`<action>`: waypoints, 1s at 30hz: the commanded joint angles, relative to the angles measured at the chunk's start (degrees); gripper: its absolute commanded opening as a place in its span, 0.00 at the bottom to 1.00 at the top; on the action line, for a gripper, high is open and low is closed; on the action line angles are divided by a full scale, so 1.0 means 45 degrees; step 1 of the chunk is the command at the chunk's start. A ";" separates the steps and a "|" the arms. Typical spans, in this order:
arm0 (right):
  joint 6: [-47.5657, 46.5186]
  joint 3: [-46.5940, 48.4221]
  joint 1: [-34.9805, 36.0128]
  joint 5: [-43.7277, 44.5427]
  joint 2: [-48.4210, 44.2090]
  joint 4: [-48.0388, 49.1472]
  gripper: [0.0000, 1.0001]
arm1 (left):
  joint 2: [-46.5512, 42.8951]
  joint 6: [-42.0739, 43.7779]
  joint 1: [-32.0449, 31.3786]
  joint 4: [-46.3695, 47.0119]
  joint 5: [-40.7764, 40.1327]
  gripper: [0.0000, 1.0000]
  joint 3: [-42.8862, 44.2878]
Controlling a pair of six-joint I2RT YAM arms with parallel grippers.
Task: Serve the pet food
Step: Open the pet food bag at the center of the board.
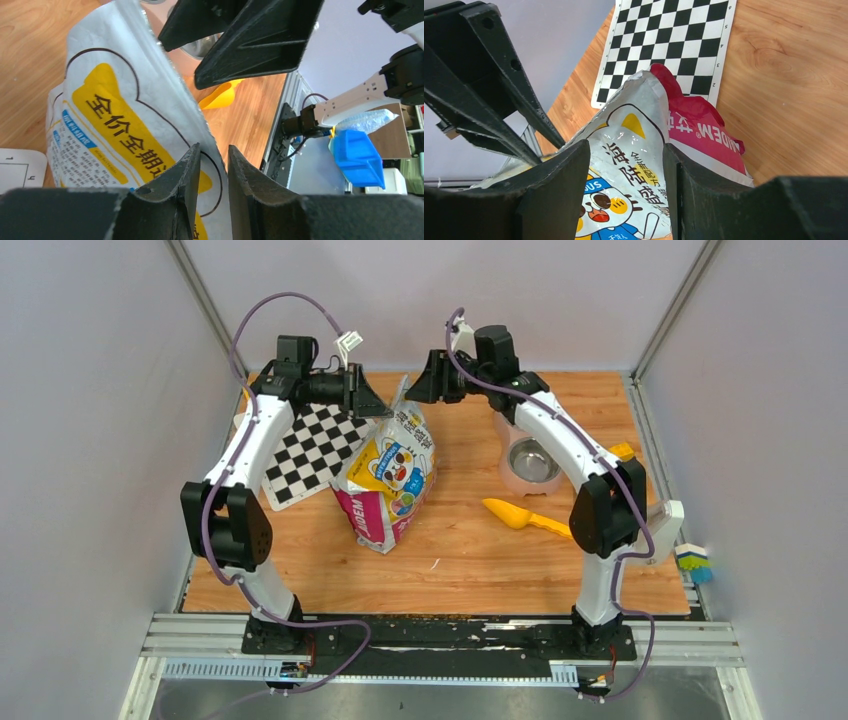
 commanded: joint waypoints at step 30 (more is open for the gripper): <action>0.0989 -0.0094 0.0611 -0.0917 -0.0721 0.0376 0.58 | -0.1154 -0.1926 0.0875 0.1705 0.0031 0.46 -0.0784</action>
